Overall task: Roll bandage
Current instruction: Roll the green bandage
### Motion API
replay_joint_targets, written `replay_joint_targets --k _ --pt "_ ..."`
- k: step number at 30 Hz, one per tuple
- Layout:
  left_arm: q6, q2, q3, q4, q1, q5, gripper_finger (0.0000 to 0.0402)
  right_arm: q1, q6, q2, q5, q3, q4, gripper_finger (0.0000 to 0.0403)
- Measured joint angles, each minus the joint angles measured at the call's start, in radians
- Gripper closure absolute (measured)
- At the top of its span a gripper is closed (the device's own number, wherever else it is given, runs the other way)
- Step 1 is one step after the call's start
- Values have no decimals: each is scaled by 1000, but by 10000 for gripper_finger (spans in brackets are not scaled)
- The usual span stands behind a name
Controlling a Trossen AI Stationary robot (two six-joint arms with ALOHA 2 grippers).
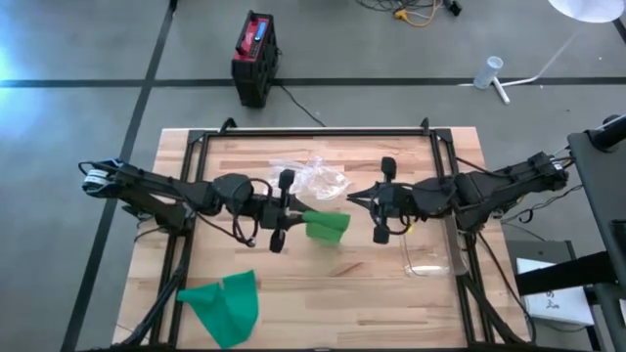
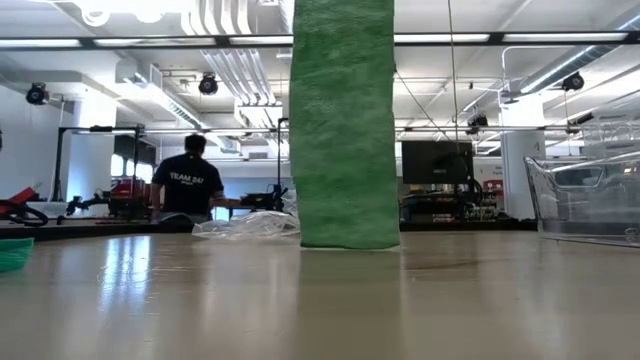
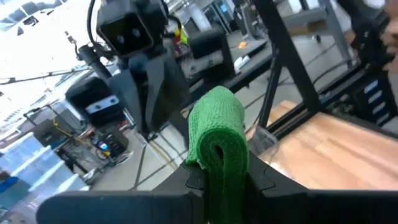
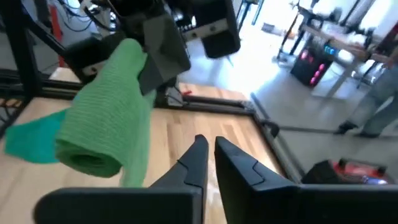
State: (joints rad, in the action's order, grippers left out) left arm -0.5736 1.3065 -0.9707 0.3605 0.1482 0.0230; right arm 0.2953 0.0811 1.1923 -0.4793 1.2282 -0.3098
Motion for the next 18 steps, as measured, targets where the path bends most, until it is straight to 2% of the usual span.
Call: replay_joint_targets --k 6,10,12,14,18 --pt "194 -29 1 15 -34 -117 371 62 248 -8 6 0 132 329" --pt "487 -37 1 3 -98 -117 371 105 451 15 7 0 185 288" --pt "585 -37 1 -18 -133 -75 374 109 531 40 5 0 181 271" --pt "652 -27 1 -20 -154 -32 374 108 586 71 -35 -1 182 257" --pt "740 -4 1 -15 -158 24 365 101 697 128 -210 1 193 237"
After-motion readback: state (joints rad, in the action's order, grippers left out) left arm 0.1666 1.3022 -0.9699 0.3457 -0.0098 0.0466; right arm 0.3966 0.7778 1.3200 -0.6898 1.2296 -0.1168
